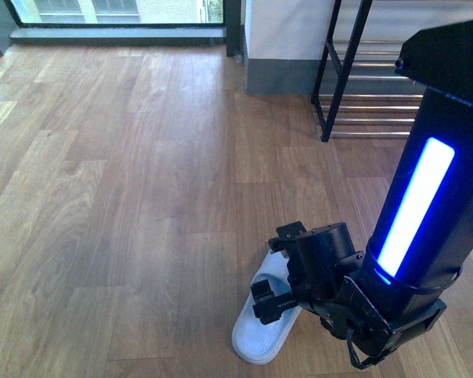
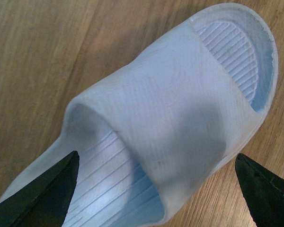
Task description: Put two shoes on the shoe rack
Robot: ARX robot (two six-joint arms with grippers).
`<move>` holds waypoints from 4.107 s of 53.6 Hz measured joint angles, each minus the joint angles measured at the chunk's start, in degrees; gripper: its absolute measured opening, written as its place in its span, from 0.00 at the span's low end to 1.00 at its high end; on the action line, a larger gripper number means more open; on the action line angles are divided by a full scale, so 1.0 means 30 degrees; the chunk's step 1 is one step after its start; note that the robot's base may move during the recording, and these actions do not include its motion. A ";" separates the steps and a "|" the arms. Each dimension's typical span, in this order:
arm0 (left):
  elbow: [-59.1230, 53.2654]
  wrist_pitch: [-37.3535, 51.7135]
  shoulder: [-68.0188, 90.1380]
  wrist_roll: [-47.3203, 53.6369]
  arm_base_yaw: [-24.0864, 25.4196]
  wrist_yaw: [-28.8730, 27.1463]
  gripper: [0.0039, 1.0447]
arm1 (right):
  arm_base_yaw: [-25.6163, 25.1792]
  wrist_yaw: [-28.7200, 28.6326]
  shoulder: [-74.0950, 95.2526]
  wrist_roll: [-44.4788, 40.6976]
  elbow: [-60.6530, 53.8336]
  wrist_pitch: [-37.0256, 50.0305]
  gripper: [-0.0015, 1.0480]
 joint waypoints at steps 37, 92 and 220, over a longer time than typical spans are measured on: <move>0.0000 0.0000 0.0000 0.0000 0.0000 0.0000 0.02 | -0.1049 0.4466 0.2397 -0.3198 0.4102 0.0248 0.16; 0.0000 0.0000 0.0000 0.0000 0.0000 0.0000 0.02 | -0.1078 -0.1705 -3.3150 -0.8094 -1.6065 -0.1530 0.02; -0.0058 -0.0007 -0.0022 0.0007 0.0015 -0.0007 0.02 | -0.0765 -0.1625 -3.5365 -0.8094 -1.6495 -0.2273 0.02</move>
